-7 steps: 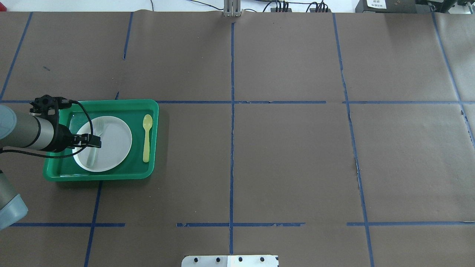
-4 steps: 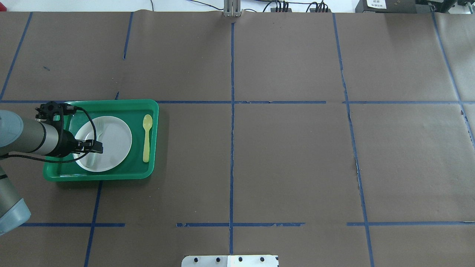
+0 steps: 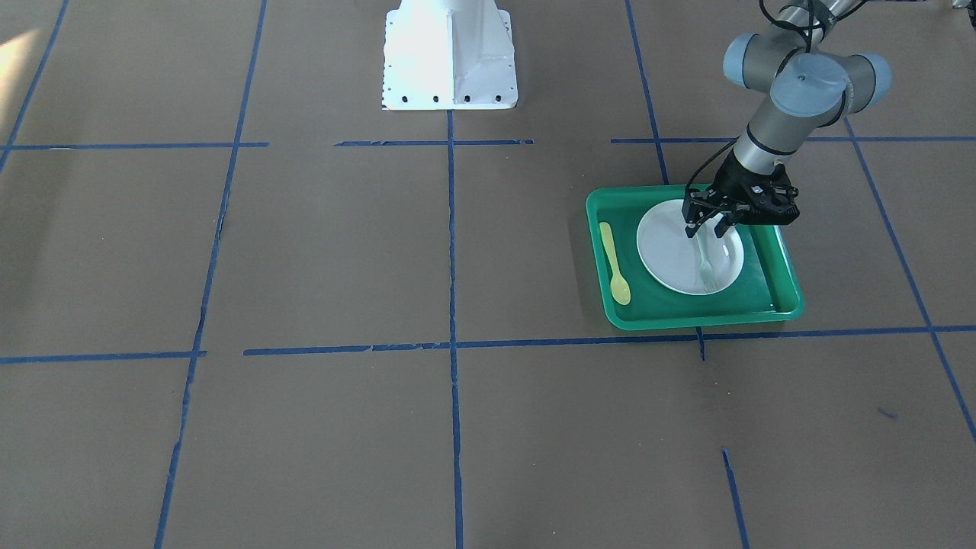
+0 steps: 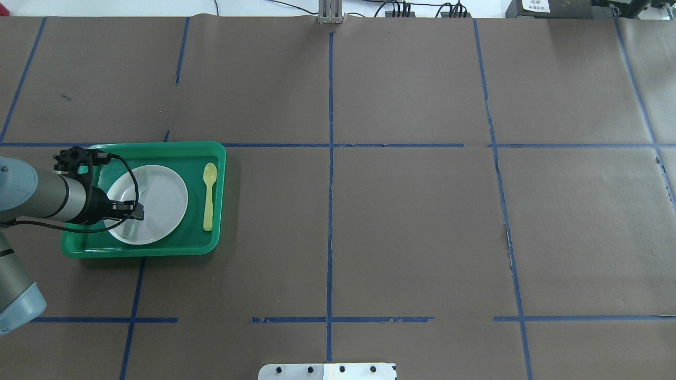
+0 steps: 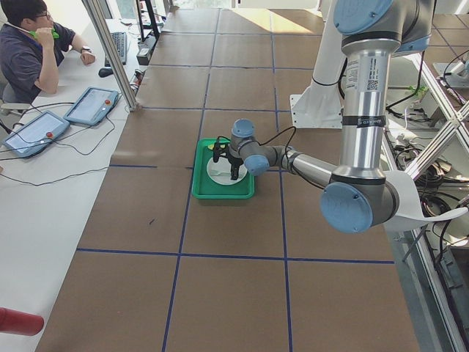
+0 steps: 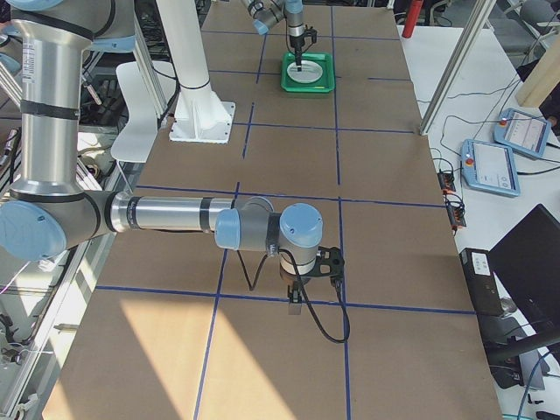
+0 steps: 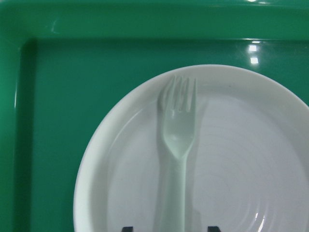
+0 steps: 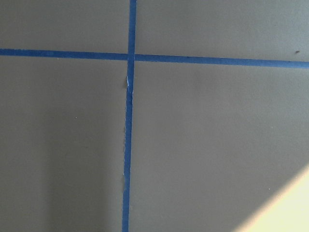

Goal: Place fork
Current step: 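Lower the left gripper and grasp the white fork's handle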

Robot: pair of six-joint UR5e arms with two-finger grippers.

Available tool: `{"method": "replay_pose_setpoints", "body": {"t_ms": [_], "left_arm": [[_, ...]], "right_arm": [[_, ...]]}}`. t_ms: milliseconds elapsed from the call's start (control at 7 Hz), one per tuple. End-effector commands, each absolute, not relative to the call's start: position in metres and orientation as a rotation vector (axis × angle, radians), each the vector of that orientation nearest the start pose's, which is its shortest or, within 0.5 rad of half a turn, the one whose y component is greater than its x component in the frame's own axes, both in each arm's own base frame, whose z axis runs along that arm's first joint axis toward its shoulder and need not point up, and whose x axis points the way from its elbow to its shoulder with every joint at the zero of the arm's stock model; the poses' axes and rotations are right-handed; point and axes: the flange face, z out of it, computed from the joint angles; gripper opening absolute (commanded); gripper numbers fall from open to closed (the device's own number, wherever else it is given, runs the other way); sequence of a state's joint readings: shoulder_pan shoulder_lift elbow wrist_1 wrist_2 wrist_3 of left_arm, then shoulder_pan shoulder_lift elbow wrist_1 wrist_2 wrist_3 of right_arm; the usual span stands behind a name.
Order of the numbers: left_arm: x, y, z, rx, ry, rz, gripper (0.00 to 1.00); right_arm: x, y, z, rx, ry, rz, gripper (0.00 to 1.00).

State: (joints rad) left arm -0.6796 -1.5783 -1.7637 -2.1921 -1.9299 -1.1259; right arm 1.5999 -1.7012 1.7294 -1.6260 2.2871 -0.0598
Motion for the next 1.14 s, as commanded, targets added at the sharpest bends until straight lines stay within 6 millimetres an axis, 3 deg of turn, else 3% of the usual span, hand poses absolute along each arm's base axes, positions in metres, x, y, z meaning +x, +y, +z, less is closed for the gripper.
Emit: {"method": "replay_pose_setpoints", "body": {"t_ms": [0, 286, 714, 857, 1000], "left_arm": [[0.3461, -0.4060, 0.5036, 0.143, 0.862, -0.073, 0.56], [0.3462, -0.4061, 0.5046, 0.140, 0.859, -0.075, 0.48], [0.3491, -0.4065, 0.5019, 0.141, 0.861, -0.076, 0.44], [0.3498, -0.4059, 0.5020, 0.138, 0.861, -0.074, 0.27], [0.3498, -0.4059, 0.5022, 0.136, 0.860, -0.075, 0.05]], "right_arm": [[0.0805, -0.4322, 0.6509, 0.005, -0.717, -0.019, 1.00], [0.0805, -0.4322, 0.6509, 0.005, -0.717, -0.019, 1.00], [0.0805, -0.4323, 0.6502, 0.007, -0.717, -0.020, 1.00], [0.0805, -0.4323, 0.6502, 0.007, -0.717, -0.020, 1.00], [0.0805, -0.4322, 0.6509, 0.005, -0.717, -0.019, 1.00]]}}
